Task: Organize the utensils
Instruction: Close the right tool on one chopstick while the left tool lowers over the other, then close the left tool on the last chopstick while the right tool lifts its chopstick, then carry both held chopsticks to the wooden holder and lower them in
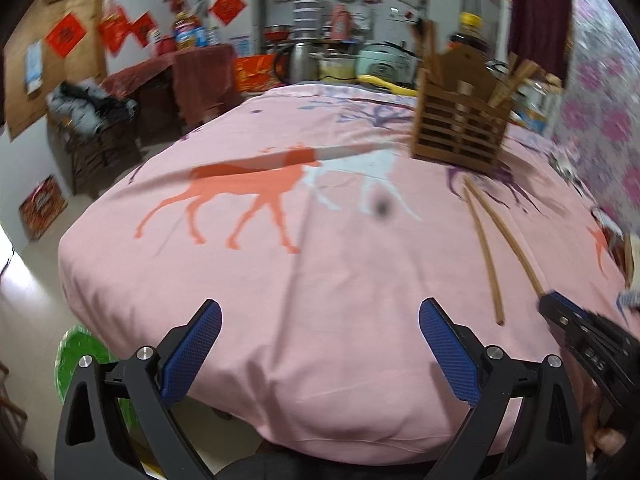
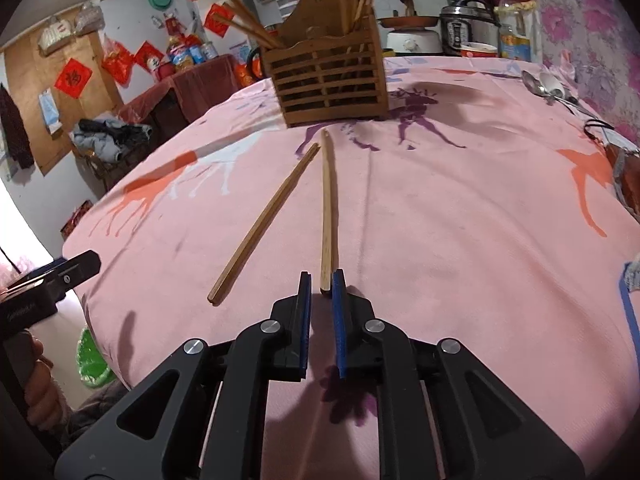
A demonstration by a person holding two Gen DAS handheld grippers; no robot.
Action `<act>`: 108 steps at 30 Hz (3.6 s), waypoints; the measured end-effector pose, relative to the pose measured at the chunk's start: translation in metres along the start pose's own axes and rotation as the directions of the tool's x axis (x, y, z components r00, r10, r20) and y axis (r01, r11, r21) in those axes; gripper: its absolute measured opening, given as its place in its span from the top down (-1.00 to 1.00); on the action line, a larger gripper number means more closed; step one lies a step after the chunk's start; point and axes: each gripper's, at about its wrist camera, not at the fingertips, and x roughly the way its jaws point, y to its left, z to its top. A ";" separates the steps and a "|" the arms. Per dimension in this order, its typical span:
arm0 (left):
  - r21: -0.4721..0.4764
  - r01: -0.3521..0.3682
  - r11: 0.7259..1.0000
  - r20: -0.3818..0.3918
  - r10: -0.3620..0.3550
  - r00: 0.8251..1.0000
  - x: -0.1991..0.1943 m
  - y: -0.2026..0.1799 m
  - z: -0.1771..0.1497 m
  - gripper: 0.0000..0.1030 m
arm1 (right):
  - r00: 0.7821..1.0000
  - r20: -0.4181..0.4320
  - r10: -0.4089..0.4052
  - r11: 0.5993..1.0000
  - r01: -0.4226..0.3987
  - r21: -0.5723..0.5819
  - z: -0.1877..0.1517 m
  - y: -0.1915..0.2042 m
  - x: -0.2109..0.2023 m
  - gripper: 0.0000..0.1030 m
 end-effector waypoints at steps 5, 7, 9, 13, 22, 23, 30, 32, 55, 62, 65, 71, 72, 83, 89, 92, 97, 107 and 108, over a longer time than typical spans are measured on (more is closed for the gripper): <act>0.054 0.047 0.997 -0.009 -0.046 0.999 0.004 -0.020 -0.002 -0.89 | 0.999 0.020 -0.039 0.999 0.038 0.030 0.000 -0.012 -0.003 0.87; 0.074 0.070 0.995 -0.014 -0.069 0.998 0.006 -0.030 -0.002 -0.89 | 0.997 0.032 -0.075 0.996 0.073 0.048 0.000 -0.020 -0.009 0.87; 0.094 0.092 0.991 -0.016 -0.091 0.996 0.008 -0.038 -0.001 -0.89 | 0.995 0.031 -0.096 0.994 0.094 0.063 0.000 -0.032 -0.013 0.87; 0.146 0.141 0.979 -0.028 -0.138 0.990 0.013 -0.059 -0.003 -0.89 | 0.996 0.032 -0.077 0.994 0.074 0.084 -0.005 -0.042 -0.016 0.85; 0.186 0.236 0.954 -0.115 -0.218 0.969 0.042 -0.089 -0.004 -0.60 | 0.996 0.058 -0.070 0.988 0.061 0.138 -0.001 -0.055 -0.024 0.76; 0.192 0.241 0.951 -0.122 -0.220 0.968 0.045 -0.092 -0.004 -0.58 | 0.996 0.062 -0.071 0.988 0.062 0.143 -0.001 -0.056 -0.025 0.76; 0.233 0.209 0.950 -0.083 -0.195 0.977 0.054 -0.104 -0.001 -0.23 | 0.994 0.075 -0.079 0.982 0.065 0.176 0.000 -0.064 -0.027 0.69; 0.244 0.204 0.948 -0.071 -0.192 0.979 0.054 -0.102 0.001 0.42 | 0.994 0.072 -0.077 0.982 0.063 0.178 0.000 -0.065 -0.026 0.67; 0.135 0.163 0.977 -0.041 -0.159 0.986 0.060 -0.054 0.009 0.50 | 0.994 0.057 -0.097 0.990 0.091 0.104 -0.003 -0.047 -0.018 0.46; 0.122 0.181 0.976 -0.043 -0.177 0.983 0.055 -0.049 0.006 0.89 | 0.987 0.063 -0.147 0.989 0.148 -0.010 -0.007 -0.029 -0.015 0.86; 0.113 0.175 0.978 -0.046 -0.171 0.984 0.053 -0.046 0.006 0.89 | 0.989 0.067 -0.135 0.991 0.136 -0.010 -0.008 -0.029 -0.016 0.86; 0.105 0.163 0.981 -0.038 -0.160 0.986 0.048 -0.042 0.009 0.89 | 0.989 0.079 -0.127 0.992 0.128 -0.015 -0.010 -0.027 -0.019 0.86; 0.107 0.161 0.981 -0.035 -0.158 0.987 0.046 -0.041 0.009 0.89 | 0.989 0.083 -0.126 0.992 0.127 -0.017 -0.010 -0.026 -0.020 0.87; 0.136 0.134 0.982 0.050 -0.142 0.989 0.003 -0.041 0.028 0.89 | 0.977 0.195 -0.091 0.995 0.097 -0.021 0.005 -0.014 -0.057 0.88; 0.142 0.135 0.981 0.112 -0.152 0.982 -0.029 -0.041 0.042 0.89 | 0.956 0.284 -0.074 0.996 0.082 -0.017 0.020 -0.009 -0.090 0.88; 0.152 0.148 0.977 0.119 -0.167 0.979 -0.041 -0.044 0.047 0.89 | 0.943 0.328 -0.059 0.998 0.067 -0.014 0.031 -0.008 -0.107 0.88; 0.162 0.166 0.973 0.111 -0.185 0.976 -0.055 -0.045 0.054 0.89 | 0.917 0.396 -0.049 0.998 0.061 -0.020 0.046 -0.003 -0.132 0.88; 0.104 0.219 0.970 -0.072 -0.212 0.975 -0.032 -0.029 0.044 0.89 | 0.905 0.424 -0.028 0.998 0.048 -0.037 0.047 0.004 -0.144 0.88; 0.100 0.223 0.970 -0.087 -0.215 0.973 -0.028 -0.028 0.043 0.89 | 0.906 0.422 -0.028 0.998 0.049 -0.037 0.048 0.005 -0.143 0.88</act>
